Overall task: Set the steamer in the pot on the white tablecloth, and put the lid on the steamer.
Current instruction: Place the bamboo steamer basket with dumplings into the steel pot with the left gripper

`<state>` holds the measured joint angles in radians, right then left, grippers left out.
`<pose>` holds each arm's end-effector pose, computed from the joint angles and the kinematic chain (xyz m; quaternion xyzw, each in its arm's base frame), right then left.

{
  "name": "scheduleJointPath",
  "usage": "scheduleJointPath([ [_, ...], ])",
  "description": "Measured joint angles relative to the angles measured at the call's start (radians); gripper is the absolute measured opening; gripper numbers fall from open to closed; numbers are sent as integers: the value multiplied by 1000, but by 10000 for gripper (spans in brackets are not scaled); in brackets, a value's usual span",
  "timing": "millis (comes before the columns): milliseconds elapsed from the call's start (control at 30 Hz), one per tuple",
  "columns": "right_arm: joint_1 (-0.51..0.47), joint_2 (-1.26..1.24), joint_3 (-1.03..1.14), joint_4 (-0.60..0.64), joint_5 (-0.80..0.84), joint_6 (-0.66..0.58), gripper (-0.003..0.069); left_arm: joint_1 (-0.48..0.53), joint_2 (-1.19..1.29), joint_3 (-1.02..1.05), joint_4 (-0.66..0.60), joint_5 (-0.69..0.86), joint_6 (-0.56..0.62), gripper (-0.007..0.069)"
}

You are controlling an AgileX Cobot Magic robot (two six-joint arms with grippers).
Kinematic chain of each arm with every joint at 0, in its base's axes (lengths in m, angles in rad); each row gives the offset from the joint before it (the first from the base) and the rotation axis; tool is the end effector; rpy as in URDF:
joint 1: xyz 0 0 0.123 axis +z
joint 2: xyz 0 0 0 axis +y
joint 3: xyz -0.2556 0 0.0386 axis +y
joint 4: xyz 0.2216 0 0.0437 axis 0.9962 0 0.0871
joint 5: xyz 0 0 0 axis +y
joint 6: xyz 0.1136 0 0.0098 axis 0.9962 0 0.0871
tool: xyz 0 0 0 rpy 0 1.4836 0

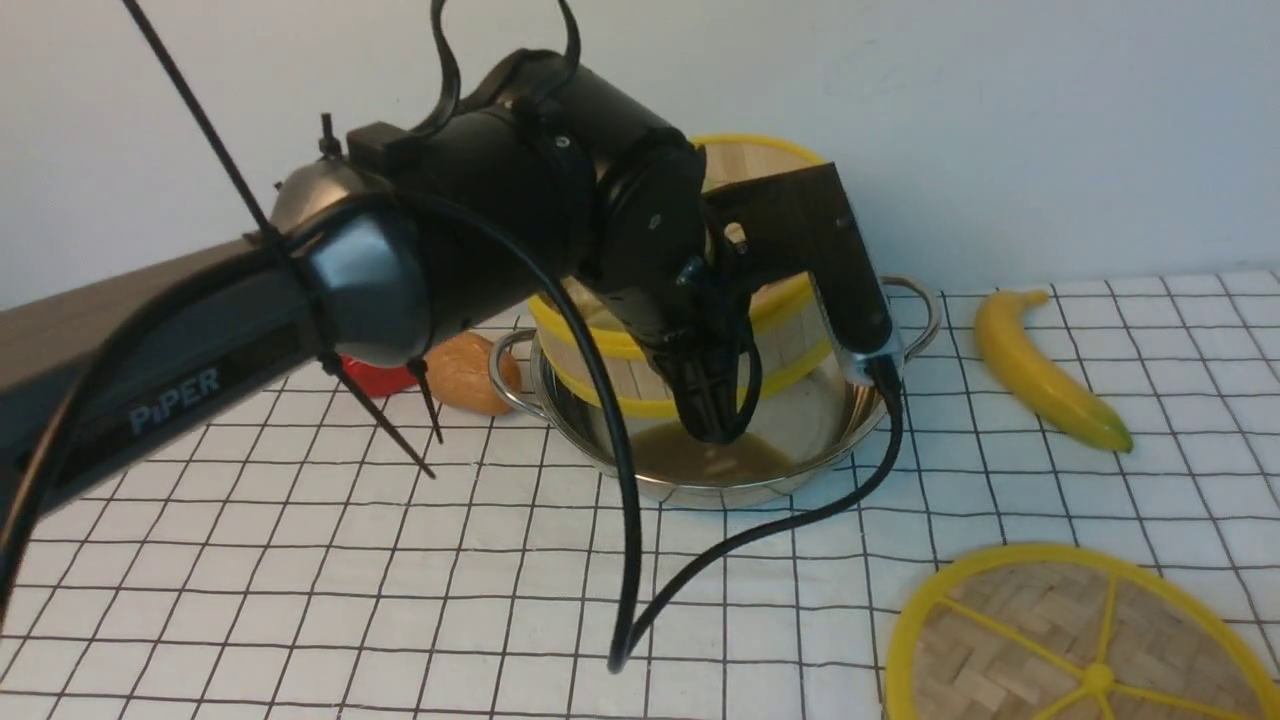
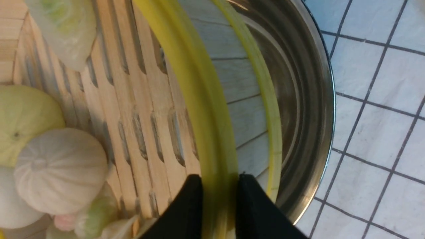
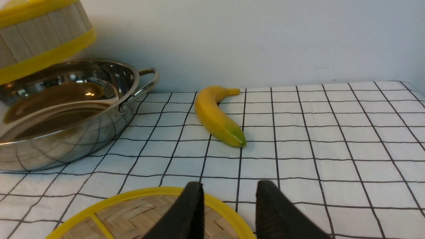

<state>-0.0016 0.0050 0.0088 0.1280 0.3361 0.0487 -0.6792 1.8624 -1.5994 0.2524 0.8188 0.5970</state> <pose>0.0768 0.0047 0.1741 0.0550 0.7909 0.0678 0.6057 0.3230 -0.2340 0.2482 0.6118 0.7305 0.1009 0.2863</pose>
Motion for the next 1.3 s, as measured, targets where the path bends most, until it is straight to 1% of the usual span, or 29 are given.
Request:
scheduleJointPath([
  [167,0,0,0,0,0,0,242,0,35,0,1,-15,17,107],
  [567,0,0,0,0,0,0,242,0,113,0,3,-59,13,107],
  [1300,0,0,0,0,0,0,242,0,175,0,8,-86,7,108],
])
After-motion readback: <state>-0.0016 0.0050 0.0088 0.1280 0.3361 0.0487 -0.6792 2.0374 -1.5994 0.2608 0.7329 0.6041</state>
